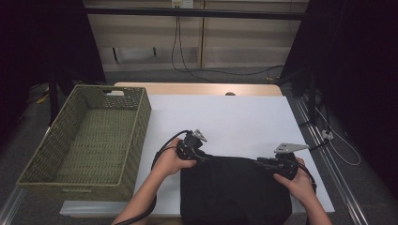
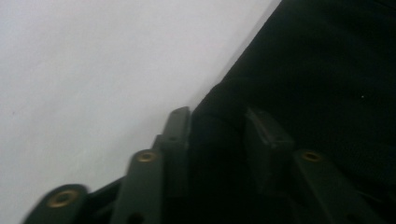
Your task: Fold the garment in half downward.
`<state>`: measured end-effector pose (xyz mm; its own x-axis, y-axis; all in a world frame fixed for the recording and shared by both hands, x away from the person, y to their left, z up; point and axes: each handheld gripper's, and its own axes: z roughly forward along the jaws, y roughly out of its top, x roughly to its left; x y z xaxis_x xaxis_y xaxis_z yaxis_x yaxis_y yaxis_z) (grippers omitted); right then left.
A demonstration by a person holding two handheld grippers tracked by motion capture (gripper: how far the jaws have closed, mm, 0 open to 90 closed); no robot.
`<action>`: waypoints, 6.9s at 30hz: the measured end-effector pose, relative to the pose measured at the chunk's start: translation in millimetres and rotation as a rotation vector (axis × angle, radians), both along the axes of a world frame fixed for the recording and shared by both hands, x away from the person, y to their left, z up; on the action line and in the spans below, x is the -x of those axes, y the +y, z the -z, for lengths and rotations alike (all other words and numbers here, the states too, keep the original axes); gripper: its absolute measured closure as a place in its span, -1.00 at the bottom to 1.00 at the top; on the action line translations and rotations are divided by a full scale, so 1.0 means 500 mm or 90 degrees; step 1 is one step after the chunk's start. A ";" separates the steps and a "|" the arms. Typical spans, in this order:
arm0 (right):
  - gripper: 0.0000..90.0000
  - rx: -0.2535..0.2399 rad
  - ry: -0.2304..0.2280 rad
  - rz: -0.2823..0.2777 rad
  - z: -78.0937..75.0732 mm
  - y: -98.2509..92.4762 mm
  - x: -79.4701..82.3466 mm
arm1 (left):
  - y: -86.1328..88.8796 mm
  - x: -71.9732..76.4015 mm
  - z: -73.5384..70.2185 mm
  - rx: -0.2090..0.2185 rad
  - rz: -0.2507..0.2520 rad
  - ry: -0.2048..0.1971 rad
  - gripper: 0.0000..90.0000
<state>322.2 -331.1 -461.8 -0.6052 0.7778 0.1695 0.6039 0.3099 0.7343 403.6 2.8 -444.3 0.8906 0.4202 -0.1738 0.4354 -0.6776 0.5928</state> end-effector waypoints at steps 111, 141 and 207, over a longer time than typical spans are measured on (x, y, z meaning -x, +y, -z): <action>-0.08 -0.012 -0.012 0.112 -0.056 0.022 -0.196 | 0.018 -0.192 -0.027 0.042 -0.167 -0.012 -0.79; 0.28 0.000 -0.002 0.083 -0.026 0.077 -0.035 | -0.011 -0.046 -0.019 0.075 -0.049 -0.022 0.08; 0.91 -0.028 -0.060 0.059 -0.085 0.031 0.086 | 0.046 0.052 -0.069 0.145 -0.050 0.008 0.91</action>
